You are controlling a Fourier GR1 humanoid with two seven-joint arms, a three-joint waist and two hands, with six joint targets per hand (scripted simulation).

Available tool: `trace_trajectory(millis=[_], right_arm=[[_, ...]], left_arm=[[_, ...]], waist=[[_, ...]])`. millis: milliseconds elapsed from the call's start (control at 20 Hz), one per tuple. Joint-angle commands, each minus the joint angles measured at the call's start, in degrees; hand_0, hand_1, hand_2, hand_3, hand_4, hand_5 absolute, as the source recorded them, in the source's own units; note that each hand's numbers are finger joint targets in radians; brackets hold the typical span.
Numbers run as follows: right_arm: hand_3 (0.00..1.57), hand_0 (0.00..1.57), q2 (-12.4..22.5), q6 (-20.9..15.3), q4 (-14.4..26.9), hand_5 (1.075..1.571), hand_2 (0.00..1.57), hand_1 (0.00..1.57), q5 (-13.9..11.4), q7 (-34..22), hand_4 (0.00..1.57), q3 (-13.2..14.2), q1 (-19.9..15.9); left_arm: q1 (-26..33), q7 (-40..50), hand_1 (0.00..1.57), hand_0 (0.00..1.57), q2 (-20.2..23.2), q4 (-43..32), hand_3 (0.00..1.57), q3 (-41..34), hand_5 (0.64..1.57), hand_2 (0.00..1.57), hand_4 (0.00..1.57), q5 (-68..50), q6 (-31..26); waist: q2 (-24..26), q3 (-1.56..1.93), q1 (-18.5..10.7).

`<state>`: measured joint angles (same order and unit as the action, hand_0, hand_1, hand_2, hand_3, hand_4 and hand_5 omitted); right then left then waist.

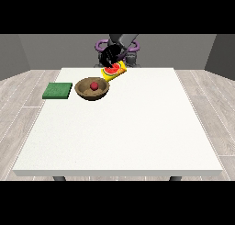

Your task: Pick the cup and pour the ball into the bowl, then pick the bowl and place it on the pad

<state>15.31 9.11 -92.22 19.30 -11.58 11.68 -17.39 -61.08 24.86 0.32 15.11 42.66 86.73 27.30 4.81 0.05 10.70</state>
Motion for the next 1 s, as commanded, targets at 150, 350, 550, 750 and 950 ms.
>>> trace_trajectory(millis=[150,350,550,750,950], right_arm=[[0.0,0.0,3.31,0.59,1.72,1.564,0.0,0.0,0.75,2.2,0.38,5.3,2.66],[0.0,0.0,2.58,0.1,-0.04,1.564,0.0,0.0,0.96,2.69,0.36,5.32,3.13],[0.0,0.0,2.44,0.85,-3.68,1.565,0.0,0.0,1.91,4.29,0.4,5.83,3.92],[0.0,0.0,2.37,1.77,-8.48,1.566,0.0,0.0,2.39,4.08,0.4,5.34,6.48],[0.0,0.0,1.15,-1.99,-10.81,1.565,0.0,0.0,1.9,2.75,0.42,5.3,3.68]], left_arm=[[4.22,-8.62,0.94,0.94,3.67,8.64,1.3,-15.2,1.448,1.37,1.09,-17.16,9.41],[7.81,-13.19,1.19,1.19,6.52,13.9,1.57,-24.46,1.57,1.57,0.74,-28.34,15.47],[15.62,-26.65,1.21,1.21,11.02,19.07,1.57,-31.54,1.571,1.57,0.93,-40.09,19.91],[24.82,-40.55,1.55,1.55,11.85,24.48,1.57,-36.41,1.549,1.57,1.31,-51.19,21.01],[25.34,-49.85,1.5,1.5,7.39,31.78,1.57,-42.1,1.461,1.57,1.47,-65.54,12.88]], waist=[[-0.15,-0.17,-5.54],[-1.8,-0.35,-7.02],[-7.28,-0.5,-6.18],[-10.03,-0.49,-4.94],[-12.14,-0.9,-8.35]])
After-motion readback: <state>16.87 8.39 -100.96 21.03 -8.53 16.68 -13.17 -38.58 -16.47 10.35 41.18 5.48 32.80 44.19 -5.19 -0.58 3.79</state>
